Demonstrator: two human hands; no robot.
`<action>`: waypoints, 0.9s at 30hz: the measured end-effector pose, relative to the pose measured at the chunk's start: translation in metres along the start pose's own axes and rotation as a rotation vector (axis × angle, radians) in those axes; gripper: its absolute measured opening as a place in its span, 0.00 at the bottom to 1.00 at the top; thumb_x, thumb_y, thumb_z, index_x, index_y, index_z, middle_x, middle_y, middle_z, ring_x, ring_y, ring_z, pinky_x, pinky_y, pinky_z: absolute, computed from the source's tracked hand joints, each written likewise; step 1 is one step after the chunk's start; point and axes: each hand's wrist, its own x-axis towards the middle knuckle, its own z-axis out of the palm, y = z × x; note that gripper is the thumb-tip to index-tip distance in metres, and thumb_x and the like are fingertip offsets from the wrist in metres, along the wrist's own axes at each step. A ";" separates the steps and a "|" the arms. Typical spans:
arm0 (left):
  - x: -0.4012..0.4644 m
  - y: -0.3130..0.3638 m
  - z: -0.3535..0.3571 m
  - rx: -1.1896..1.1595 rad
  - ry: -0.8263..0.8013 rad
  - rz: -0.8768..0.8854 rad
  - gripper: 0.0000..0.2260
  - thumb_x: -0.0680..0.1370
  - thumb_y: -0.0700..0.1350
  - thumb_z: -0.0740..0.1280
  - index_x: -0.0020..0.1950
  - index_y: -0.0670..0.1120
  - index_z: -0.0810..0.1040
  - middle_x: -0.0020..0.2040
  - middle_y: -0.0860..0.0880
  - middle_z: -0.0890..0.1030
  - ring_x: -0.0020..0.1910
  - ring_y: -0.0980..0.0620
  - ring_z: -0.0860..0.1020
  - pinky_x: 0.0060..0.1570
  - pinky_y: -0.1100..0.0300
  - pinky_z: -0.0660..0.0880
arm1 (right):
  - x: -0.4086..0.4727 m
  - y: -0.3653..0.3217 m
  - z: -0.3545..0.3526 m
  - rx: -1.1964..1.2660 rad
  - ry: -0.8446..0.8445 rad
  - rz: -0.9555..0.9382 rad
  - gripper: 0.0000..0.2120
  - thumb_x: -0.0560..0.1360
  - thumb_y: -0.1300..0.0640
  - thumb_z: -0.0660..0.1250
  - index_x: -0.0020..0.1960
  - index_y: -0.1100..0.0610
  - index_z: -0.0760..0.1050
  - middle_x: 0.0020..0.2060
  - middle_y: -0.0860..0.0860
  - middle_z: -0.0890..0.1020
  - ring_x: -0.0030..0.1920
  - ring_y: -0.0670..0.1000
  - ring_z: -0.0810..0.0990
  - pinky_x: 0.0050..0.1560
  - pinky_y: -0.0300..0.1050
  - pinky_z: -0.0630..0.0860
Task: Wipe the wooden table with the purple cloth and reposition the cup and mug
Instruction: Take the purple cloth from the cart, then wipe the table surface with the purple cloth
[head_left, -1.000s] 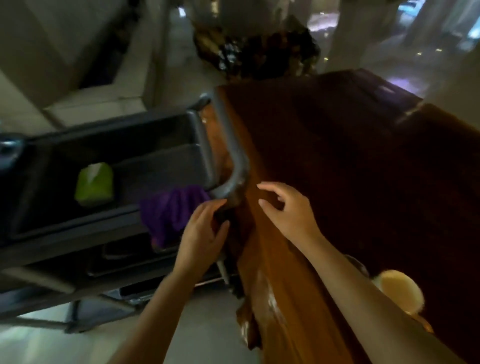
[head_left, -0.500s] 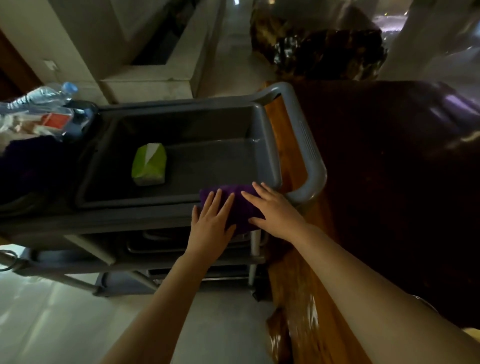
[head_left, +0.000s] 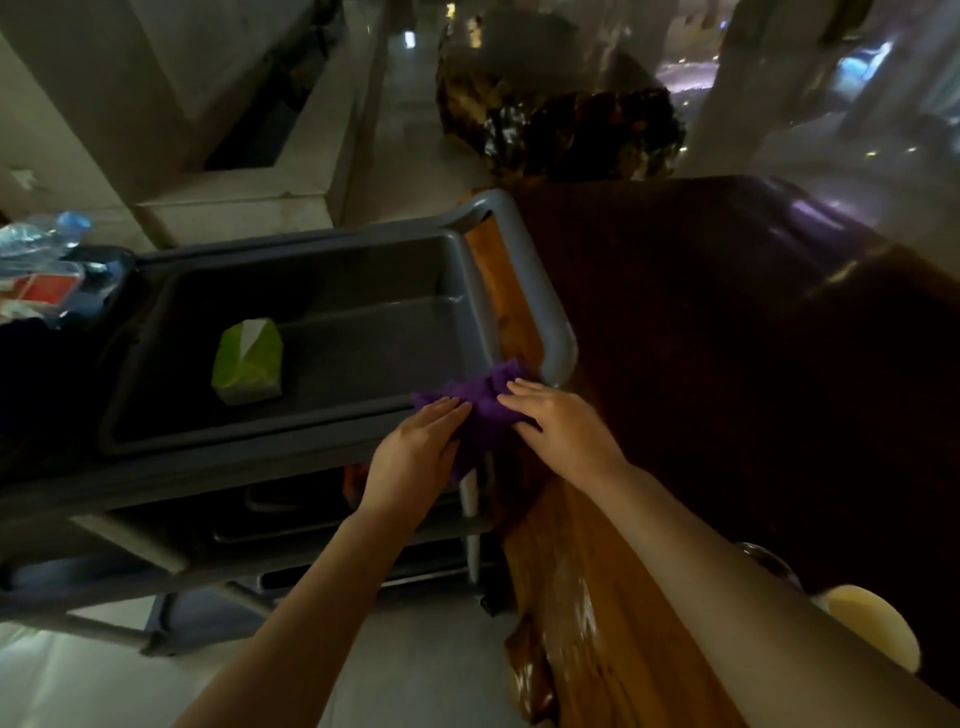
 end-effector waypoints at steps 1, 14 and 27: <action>0.003 0.016 0.002 -0.018 -0.014 0.048 0.18 0.74 0.37 0.66 0.63 0.45 0.74 0.62 0.43 0.77 0.62 0.45 0.74 0.61 0.51 0.72 | -0.014 0.006 -0.014 -0.014 0.026 0.009 0.20 0.74 0.64 0.64 0.65 0.57 0.70 0.67 0.55 0.73 0.69 0.49 0.67 0.68 0.41 0.60; -0.041 0.339 0.128 -0.283 -0.343 0.759 0.20 0.73 0.40 0.67 0.65 0.48 0.71 0.64 0.49 0.75 0.65 0.55 0.71 0.66 0.57 0.67 | -0.378 0.082 -0.188 -0.291 0.362 0.578 0.19 0.73 0.61 0.67 0.64 0.55 0.72 0.64 0.52 0.76 0.66 0.47 0.71 0.66 0.41 0.62; -0.298 0.582 0.304 -0.440 -0.889 1.188 0.21 0.73 0.38 0.68 0.65 0.48 0.71 0.65 0.49 0.75 0.64 0.55 0.71 0.64 0.65 0.61 | -0.773 0.081 -0.143 -0.236 0.533 1.312 0.22 0.74 0.62 0.65 0.67 0.54 0.69 0.68 0.53 0.72 0.68 0.50 0.68 0.67 0.42 0.63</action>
